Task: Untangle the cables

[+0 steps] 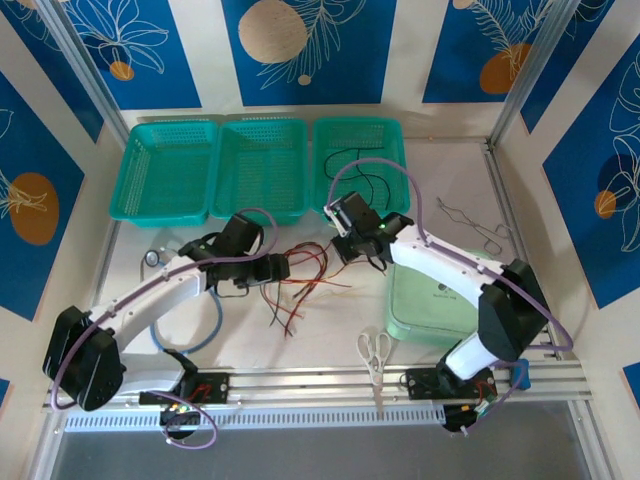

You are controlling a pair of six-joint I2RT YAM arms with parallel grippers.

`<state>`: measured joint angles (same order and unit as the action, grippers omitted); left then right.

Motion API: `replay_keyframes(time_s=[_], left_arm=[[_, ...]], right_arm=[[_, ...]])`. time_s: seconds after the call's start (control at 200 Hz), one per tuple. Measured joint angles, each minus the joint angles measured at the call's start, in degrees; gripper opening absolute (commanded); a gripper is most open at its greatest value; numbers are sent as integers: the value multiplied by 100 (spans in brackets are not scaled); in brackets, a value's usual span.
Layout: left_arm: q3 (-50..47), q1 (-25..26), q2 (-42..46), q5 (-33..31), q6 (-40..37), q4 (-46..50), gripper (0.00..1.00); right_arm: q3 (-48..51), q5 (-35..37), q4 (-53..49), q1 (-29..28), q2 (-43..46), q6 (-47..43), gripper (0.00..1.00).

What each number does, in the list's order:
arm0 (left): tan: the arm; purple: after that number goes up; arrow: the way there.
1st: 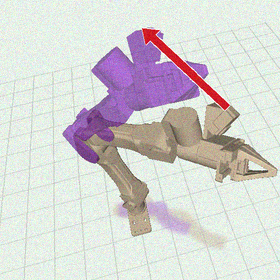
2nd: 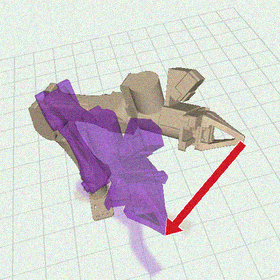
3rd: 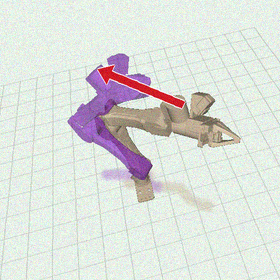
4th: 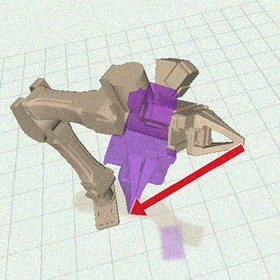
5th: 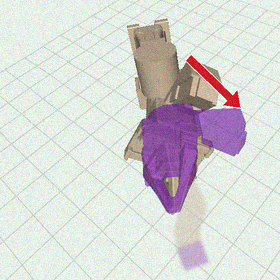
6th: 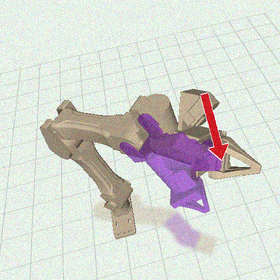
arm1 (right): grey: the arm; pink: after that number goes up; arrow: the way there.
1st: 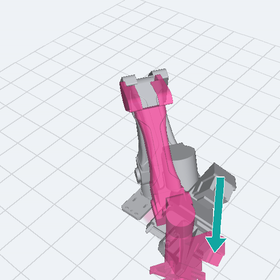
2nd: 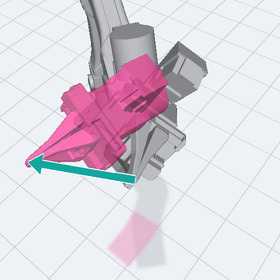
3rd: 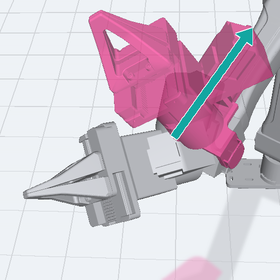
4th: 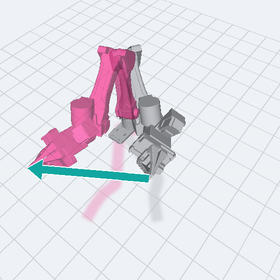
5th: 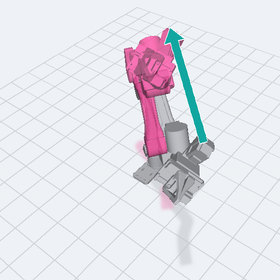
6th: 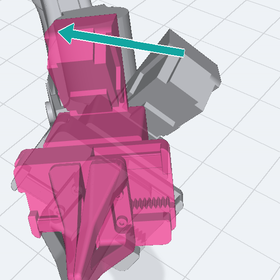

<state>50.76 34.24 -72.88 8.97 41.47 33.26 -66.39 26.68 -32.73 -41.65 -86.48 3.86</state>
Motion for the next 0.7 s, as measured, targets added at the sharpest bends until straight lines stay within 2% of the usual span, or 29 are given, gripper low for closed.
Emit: replay_keyframes(time_s=[0.275, 0.45, 0.7], left_arm=[[243, -46, -273, 17, -140, -87, 75], [522, -284, -275, 168, -254, -111, 78], [916, -527, -328, 326, -450, -70, 79]], right_arm=[[0, 651, 155, -238, 645, -717, 0], [20, 1167, 444, -293, 667, -1429, 0], [17, 1491, 662, -297, 1075, -2216, 0]])
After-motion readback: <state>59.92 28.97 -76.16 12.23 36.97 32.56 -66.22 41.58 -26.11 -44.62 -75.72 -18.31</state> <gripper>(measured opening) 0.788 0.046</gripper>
